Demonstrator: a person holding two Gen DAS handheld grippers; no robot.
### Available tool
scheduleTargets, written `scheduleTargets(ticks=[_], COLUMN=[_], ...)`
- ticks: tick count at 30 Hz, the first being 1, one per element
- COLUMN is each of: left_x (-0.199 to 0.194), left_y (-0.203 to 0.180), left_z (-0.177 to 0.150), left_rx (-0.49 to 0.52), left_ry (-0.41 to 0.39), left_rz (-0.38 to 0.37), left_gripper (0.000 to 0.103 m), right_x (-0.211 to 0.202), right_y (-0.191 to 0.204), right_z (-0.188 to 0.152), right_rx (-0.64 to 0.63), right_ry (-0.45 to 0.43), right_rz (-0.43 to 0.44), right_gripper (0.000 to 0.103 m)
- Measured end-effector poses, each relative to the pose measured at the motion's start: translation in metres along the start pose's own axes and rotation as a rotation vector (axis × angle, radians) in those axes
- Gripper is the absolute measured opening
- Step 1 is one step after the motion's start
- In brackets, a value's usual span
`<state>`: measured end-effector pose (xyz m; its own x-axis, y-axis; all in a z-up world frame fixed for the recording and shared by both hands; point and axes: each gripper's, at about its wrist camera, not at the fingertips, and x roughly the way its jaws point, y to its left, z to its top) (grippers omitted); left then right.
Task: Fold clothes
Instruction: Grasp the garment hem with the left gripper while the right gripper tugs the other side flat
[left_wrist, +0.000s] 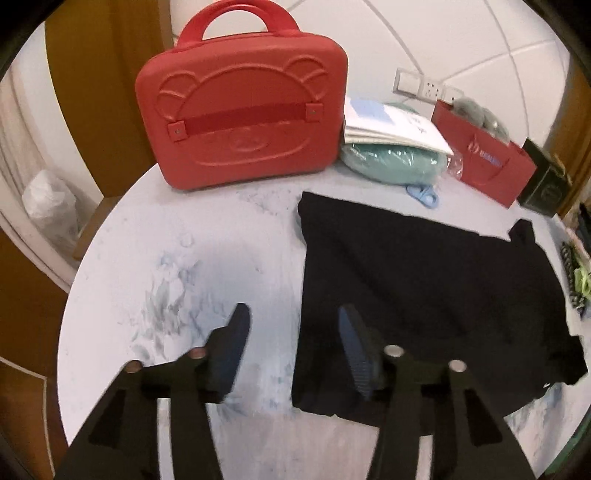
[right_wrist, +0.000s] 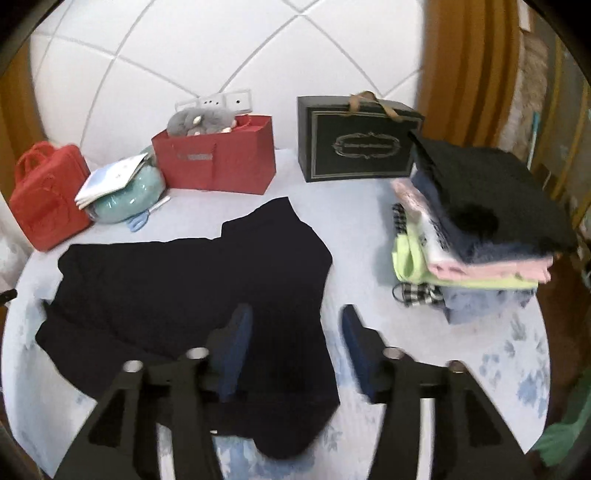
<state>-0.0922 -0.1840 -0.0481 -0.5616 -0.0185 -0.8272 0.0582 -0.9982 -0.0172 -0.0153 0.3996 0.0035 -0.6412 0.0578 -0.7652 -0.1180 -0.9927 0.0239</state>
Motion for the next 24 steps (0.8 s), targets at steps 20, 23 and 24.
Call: scheduleTargets(ticks=[20,23,24], left_x=[0.073,0.067,0.064], left_y=[-0.037,-0.041,-0.041], left_z=[-0.089,-0.089,-0.088], left_rx=[0.107,0.106,0.111], left_ry=[0.170,0.160,0.158], left_rz=[0.023,0.041,0.061], left_gripper=[0.061,0.012,0.007], right_x=[0.037,0.058,0.064], right_y=[0.018,0.026,0.021], right_z=[-0.122,-0.124,-0.122], right_rx=[-0.077,-0.108,-0.085], right_ry=[0.200,0.205,0.218], right_rz=[-0.005,-0.056,-0.086], right_gripper=[0.079,0.033,0.006])
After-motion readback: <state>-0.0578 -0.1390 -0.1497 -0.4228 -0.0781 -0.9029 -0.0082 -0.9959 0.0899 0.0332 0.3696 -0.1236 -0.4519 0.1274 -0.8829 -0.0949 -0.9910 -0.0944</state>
